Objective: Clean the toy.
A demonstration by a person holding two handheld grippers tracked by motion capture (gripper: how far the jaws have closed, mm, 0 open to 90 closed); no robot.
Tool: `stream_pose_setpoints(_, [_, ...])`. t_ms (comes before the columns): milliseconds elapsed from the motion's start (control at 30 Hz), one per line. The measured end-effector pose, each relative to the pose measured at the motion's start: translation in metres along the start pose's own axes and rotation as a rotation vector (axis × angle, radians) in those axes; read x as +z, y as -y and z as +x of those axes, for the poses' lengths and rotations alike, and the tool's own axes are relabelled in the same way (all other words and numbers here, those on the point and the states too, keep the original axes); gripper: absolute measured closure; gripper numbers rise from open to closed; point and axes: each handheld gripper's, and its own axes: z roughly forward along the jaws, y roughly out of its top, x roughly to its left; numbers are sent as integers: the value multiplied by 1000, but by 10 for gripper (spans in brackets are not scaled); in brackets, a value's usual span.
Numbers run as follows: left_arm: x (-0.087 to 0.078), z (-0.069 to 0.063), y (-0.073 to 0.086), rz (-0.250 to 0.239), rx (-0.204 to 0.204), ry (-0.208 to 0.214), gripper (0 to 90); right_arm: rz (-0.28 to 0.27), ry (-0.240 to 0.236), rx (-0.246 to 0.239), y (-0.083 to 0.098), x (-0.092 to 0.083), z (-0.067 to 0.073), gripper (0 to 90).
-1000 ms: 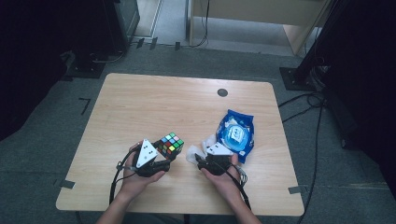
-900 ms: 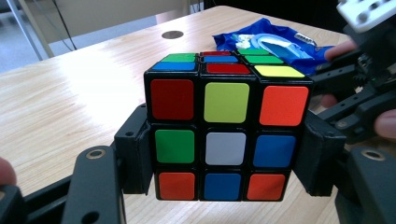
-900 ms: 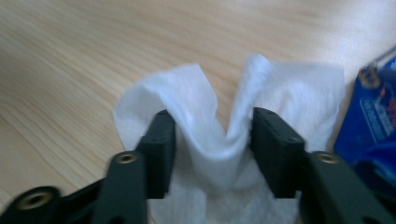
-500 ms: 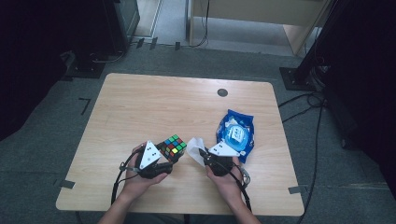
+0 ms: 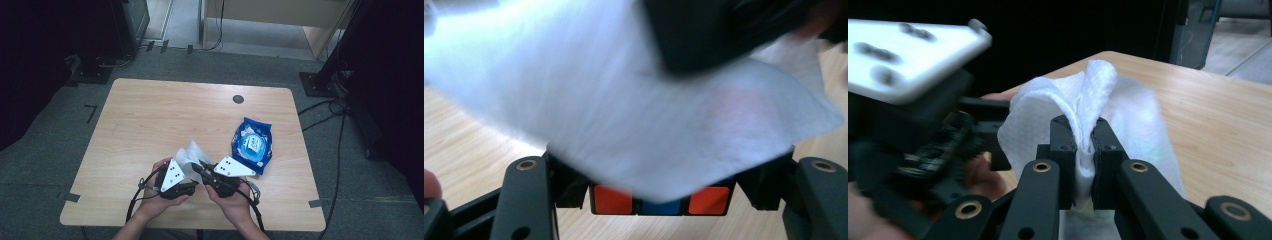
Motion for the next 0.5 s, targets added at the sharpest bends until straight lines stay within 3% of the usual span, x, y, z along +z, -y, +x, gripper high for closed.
stream_pose_setpoints(67, [-1, 0, 1, -6, 6, 7, 342, -22, 0, 23, 3, 0, -4, 841])
stream_pose_setpoints(200, [-3, 2, 0, -16, 3, 14, 343, -21, 86, 19, 6, -2, -18, 841])
stream_pose_setpoints(267, [-4, 3, 0, -21, -5, 14, 343, 4, 148, 21, 11, -1, -30, 842])
stream_pose_setpoints(367, [-7, 8, 0, -34, -20, 9, 343, 62, 212, 69, 23, 0, -47, 844])
stream_pose_setpoints(433, [-7, 11, 1, -31, -23, -3, 343, 53, 213, 109, 27, -3, -54, 844])
stream_pose_setpoints(500, [-6, 12, 2, -19, -23, -6, 343, 23, 196, 106, 21, -9, -51, 844])
